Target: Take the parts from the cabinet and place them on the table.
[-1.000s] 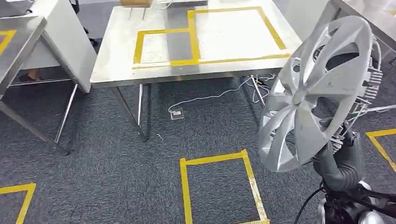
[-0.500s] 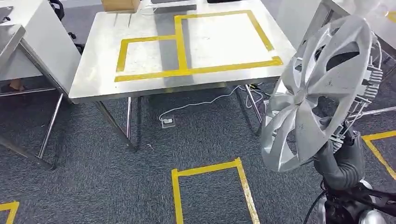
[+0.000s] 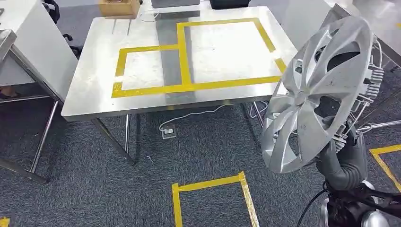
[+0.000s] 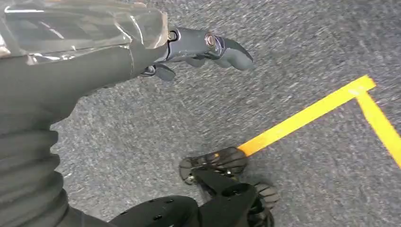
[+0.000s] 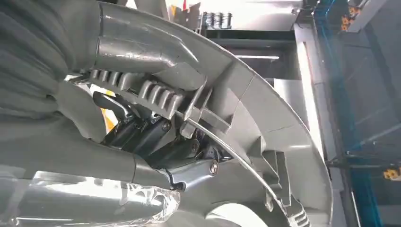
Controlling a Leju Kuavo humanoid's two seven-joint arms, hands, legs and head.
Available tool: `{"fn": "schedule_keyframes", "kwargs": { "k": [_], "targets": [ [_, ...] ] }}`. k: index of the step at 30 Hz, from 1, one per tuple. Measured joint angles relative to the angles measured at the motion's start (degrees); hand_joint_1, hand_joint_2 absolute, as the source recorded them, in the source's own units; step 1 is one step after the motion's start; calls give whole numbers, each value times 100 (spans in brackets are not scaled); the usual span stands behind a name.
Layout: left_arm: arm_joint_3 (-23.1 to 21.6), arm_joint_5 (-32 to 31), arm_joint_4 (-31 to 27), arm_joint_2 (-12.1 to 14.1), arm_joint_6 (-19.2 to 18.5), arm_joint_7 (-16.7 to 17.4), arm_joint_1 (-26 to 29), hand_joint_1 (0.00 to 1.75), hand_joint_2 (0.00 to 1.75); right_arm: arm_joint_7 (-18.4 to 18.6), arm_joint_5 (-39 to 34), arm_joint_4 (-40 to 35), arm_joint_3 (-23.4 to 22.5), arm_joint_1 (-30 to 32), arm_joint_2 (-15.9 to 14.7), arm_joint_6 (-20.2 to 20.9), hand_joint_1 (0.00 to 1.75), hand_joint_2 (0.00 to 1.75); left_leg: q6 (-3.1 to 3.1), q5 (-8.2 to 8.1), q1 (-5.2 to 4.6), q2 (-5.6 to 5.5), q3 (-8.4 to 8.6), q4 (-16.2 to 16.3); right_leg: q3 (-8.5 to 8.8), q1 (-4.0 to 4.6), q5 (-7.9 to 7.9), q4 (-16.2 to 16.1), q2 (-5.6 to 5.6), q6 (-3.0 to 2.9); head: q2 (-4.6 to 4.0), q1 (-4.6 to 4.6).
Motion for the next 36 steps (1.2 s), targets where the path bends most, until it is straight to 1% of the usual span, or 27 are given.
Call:
{"fn": "schedule_keyframes", "kwargs": {
  "k": [1,2,3,4,5,7,9,10,11,12,14,15,16,17,20,21,22,24,26,27,28,30,31,32,34,35,36],
  "targets": [
    [-2,-2,2,-7,-2,0,9,0,175,-2,-7,0,-2,3,-2,2,175,175,-13,-48,2,-18,11,37,3,-5,60,-16,-31,-75,0,-23],
    [2,0,2,-4,2,0,13,0,175,9,7,2,4,12,-2,2,175,175,-58,-111,-12,-11,-23,51,85,33,124,30,-37,-190,0,-4],
    [4,0,4,-4,2,-2,18,0,175,7,-4,-2,-2,42,0,2,175,175,-80,-164,0,-4,-9,62,99,42,170,42,-10,-307,0,-43],
    [4,0,4,-4,4,-2,11,0,175,9,0,-2,-4,37,-2,2,175,175,-108,-167,5,3,49,68,109,51,121,16,-15,-407,0,-35],
    [4,0,2,-4,4,-4,-5,0,175,9,0,-7,-2,28,-2,2,175,175,-119,-208,3,0,67,53,146,18,126,-3,-14,-422,0,-35],
    [4,0,2,-7,13,-7,-18,0,175,7,0,-22,-11,36,-4,-4,175,175,-235,-320,34,143,-135,418,241,-24,81,-27,-15,-484,0,-48],
    [2,0,2,-4,13,-9,-25,0,175,2,-2,-22,-17,48,-4,-7,175,175,-344,-683,132,205,-691,1358,276,-21,32,-27,-10,-543,0,-55],
    [2,0,2,-2,13,-9,-25,0,175,2,-2,-22,-17,53,-4,-7,175,175,-376,-809,161,209,-932,1710,295,-22,3,-26,-4,-539,0,-55],
    [4,0,2,-2,13,-9,-24,0,175,2,-2,-22,-17,72,-4,-7,175,175,-399,-803,192,215,-1101,1876,327,-23,-30,-26,6,-536,0,-57],
    [4,0,2,0,13,-9,-25,0,175,2,-2,-22,-17,96,-4,-7,175,175,-407,-653,208,228,-1134,1779,370,-23,-60,-26,12,-523,0,-59],
    [4,0,2,4,11,-9,-25,0,175,2,-2,-22,-17,101,-4,-7,175,175,-369,-33,206,245,-894,1005,489,-15,-127,-30,16,-503,0,-57],
    [4,0,2,9,9,-9,-25,0,175,2,-4,-22,-17,101,-7,-7,175,175,-291,355,185,250,-695,447,539,-15,-160,-47,15,-495,0,-55],
    [11,0,-2,26,7,-7,-25,0,175,2,-11,-22,-17,92,-7,-7,175,175,-241,412,160,255,-639,241,570,-13,-169,-42,16,-487,0,-46],
    [13,2,-4,28,2,-7,-37,0,175,2,-11,-22,-15,89,-11,-7,175,175,-200,304,136,262,-623,212,562,2,-180,-54,18,-464,0,-50],
    [17,2,-9,33,-2,-7,-46,0,175,4,-17,-24,-13,80,-15,-7,175,175,-117,313,94,266,-561,46,580,42,-201,-112,4,-378,0,-55],
    [22,2,-7,33,0,-7,-45,0,175,7,-13,-28,-11,88,-22,-11,175,175,-98,392,176,270,-410,-119,551,30,-238,-57,-14,-369,0,-53],
    [24,2,-7,26,-2,-7,-48,0,175,9,-17,-28,-11,91,-26,-22,175,175,-65,407,146,266,-366,-165,476,35,-332,130,-7,-396,0,-24],
    [24,2,-7,24,-2,-7,-58,0,175,7,-17,-28,-11,80,-44,-26,175,175,-35,403,120,256,-359,-155,50,37,-671,958,2,-460,0,-22],
    [24,2,-4,15,-7,-7,-57,0,175,7,-20,-26,-11,85,-52,-39,175,175,-15,384,94,237,-358,-145,-374,33,-853,1677,4,-427,0,-26],
    [24,2,-2,15,-7,-7,-57,0,175,7,-20,-24,-11,89,-55,-42,175,175,-21,367,94,223,-353,-128,-394,31,-774,1641,4,-371,0,-26],
    [24,2,0,13,-9,-7,-57,0,175,7,-17,-24,-9,87,-57,-44,175,175,-35,342,97,205,-350,-98,-267,23,-596,1325,2,-298,0,-24],
    [26,2,2,11,-11,-7,-57,0,175,9,-17,-26,-9,82,-63,-50,175,175,-87,260,110,170,-350,9,204,-13,-187,335,0,-180,0,-24],
    [26,2,2,13,-11,-7,-57,0,175,9,-15,-24,-9,79,-63,-57,175,175,-130,200,100,164,-379,87,313,-20,-153,91,-13,-222,0,-22],
    [26,0,2,11,-11,-7,-57,0,175,11,-6,-20,-9,83,-63,-59,175,175,-169,126,52,156,-408,168,357,-6,-145,70,16,-304,0,-33],
    [33,-2,2,13,-2,-7,-55,0,175,11,-4,-20,-9,83,-63,-59,175,175,-193,121,72,163,-404,153,358,34,-164,97,17,-380,0,-37],
    [33,-4,2,13,2,-4,-56,0,175,11,2,-20,-9,84,-63,-59,175,175,-210,105,78,166,-397,158,360,29,-160,90,19,-408,0,-37],
    [33,-15,0,26,9,0,-62,0,175,11,4,-20,-9,84,-61,-59,175,175,-234,63,83,168,-387,195,399,-43,-184,75,23,-448,0,-35]
  ]
}}
